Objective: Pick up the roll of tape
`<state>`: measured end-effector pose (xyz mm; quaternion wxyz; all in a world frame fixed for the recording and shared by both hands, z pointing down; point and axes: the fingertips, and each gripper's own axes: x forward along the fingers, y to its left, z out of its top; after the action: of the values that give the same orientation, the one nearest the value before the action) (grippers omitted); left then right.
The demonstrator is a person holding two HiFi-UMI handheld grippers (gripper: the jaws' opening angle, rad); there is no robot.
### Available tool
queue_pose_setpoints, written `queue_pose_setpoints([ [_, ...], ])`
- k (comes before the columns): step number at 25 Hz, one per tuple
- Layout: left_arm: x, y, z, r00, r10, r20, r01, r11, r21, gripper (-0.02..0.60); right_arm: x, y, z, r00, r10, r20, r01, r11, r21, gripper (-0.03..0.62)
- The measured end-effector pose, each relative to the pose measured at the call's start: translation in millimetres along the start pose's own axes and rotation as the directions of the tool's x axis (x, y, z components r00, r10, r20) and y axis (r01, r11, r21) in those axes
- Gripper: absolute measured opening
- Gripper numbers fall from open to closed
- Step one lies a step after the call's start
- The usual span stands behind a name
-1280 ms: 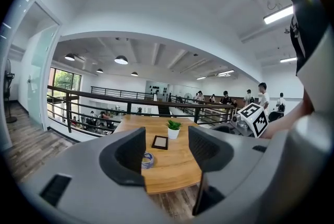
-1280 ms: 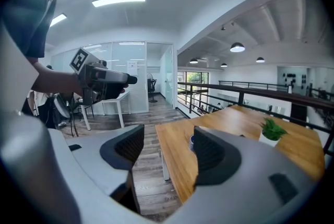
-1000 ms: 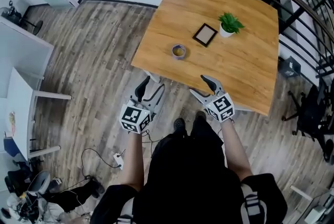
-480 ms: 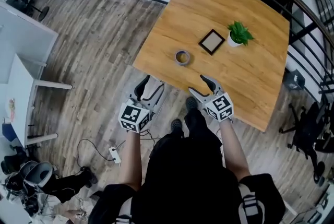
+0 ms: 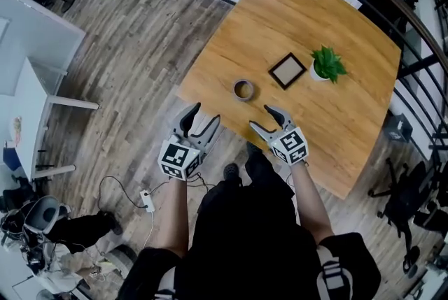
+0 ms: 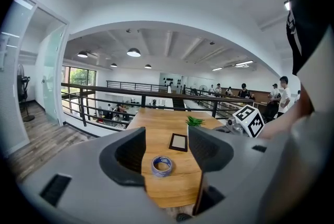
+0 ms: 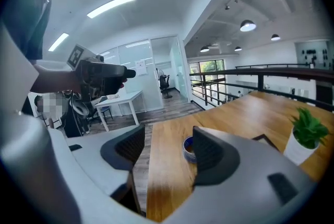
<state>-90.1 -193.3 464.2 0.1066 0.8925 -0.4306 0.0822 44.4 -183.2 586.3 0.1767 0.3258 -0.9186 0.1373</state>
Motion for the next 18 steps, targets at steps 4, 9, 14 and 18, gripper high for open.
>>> queue_pose_setpoints([
  [4,11,1,-3,1.0,0.027,-0.016,-0.027,1.0,-0.01,0.258,11,-12,-6,0.999,0.037,-0.021,-0.037,0.999,-0.011,0.288],
  [9,21,1,-5,0.998,0.059,-0.031,-0.059,0.998,-0.022,0.258,21,-18,-12,0.996,0.077,-0.053,-0.079,0.996,-0.042,0.29],
  [14,32,2,0,0.997,0.073,-0.022,-0.074,0.997,-0.026,0.258,33,-25,-22,0.987,0.12,-0.108,-0.126,0.991,-0.053,0.29],
  [18,34,8,-13,0.996,0.069,-0.049,-0.072,0.996,-0.054,0.258,45,-29,-32,0.98,0.126,-0.153,-0.136,0.989,-0.056,0.29],
])
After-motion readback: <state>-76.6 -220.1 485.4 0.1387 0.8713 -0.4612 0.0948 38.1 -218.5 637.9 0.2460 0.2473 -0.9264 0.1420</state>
